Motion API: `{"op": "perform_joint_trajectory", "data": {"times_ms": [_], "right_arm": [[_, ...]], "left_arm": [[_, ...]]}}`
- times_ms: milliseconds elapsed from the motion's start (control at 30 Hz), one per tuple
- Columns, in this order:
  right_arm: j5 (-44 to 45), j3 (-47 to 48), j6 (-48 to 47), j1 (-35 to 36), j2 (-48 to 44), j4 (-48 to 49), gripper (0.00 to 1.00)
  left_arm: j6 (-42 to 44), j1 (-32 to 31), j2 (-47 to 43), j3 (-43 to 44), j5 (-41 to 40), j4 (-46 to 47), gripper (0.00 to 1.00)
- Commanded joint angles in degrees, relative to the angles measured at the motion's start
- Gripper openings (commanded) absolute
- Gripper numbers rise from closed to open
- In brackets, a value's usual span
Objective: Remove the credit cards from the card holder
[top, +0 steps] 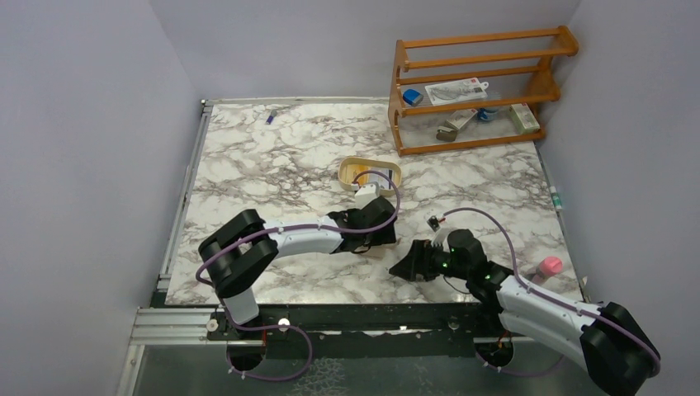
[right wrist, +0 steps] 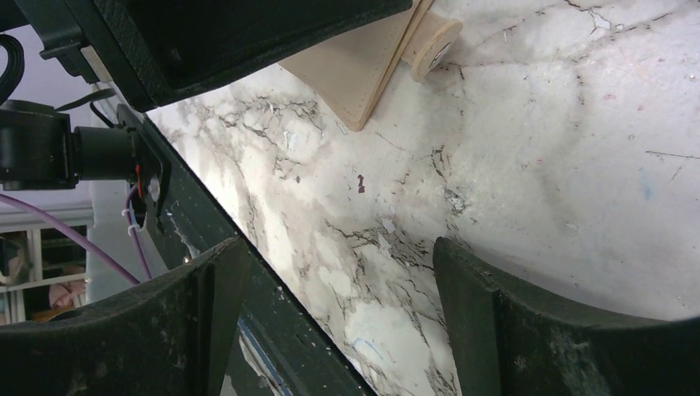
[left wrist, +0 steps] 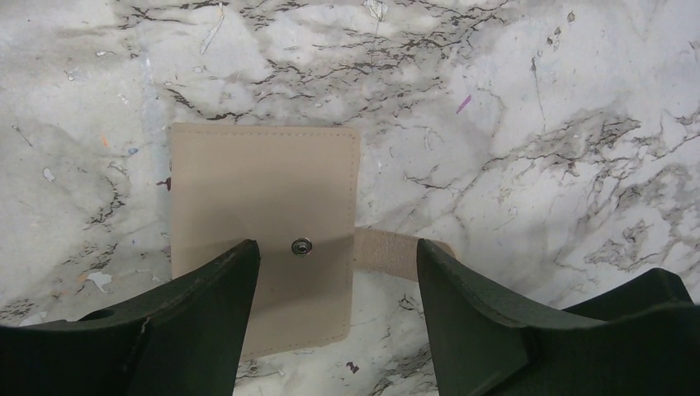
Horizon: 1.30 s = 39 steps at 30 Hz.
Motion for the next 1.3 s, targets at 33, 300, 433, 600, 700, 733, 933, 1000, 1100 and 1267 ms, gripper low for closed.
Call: {"op": "perform_joint_trajectory", "data": {"times_ms": [33, 300, 433, 600, 700, 733, 933, 1000, 1100, 1267], "right_arm": [[-0.5, 2.0, -0.5, 0.0, 0.6, -2.9, 0.89], [1.1, 3.8, -2.1, 0.0, 0.2, -4.6, 0.90], [1.5, 5.7, -1.9, 0.0, -0.4, -4.6, 0.91], [4.7, 9.8, -2.3, 0.0, -1.3, -7.7, 0.92], [9.3, 13.5, -4.4, 0.0, -3.0, -12.4, 0.95], [11.3, 14.9, -5.0, 0.0, -3.6, -14.2, 0.98], [25.2, 22.0, -6.9, 0.0, -3.5, -21.5, 1.00], [29.3, 24.6, -7.2, 0.0, -1.9, -23.6, 1.00], [33.1, 27.5, -7.7, 0.0, 0.2, -25.5, 1.00], [32.6, 27.8, -7.4, 0.0, -0.1, -23.5, 1.00]], "left_arm": [[1.2, 0.8, -1.0, 0.7, 1.5, -2.4, 0.71], [6.3, 2.4, -10.6, 1.3, 1.2, -0.4, 0.73], [13.2, 4.0, -18.5, -1.6, 3.3, 5.8, 0.86], [22.0, 9.7, -26.5, -4.6, 3.1, 6.1, 0.99], [24.8, 14.7, -30.8, -8.0, 4.2, 5.9, 0.99], [25.4, 16.4, -32.4, -9.1, 4.8, 6.1, 0.99], [24.3, 28.3, -40.6, -18.9, 13.7, 11.6, 0.99], [22.9, 32.1, -41.7, -21.2, 17.7, 13.0, 0.99], [22.7, 34.9, -42.9, -23.1, 20.2, 14.3, 0.99], [25.1, 35.7, -44.6, -22.8, 20.5, 11.9, 0.99]]}}
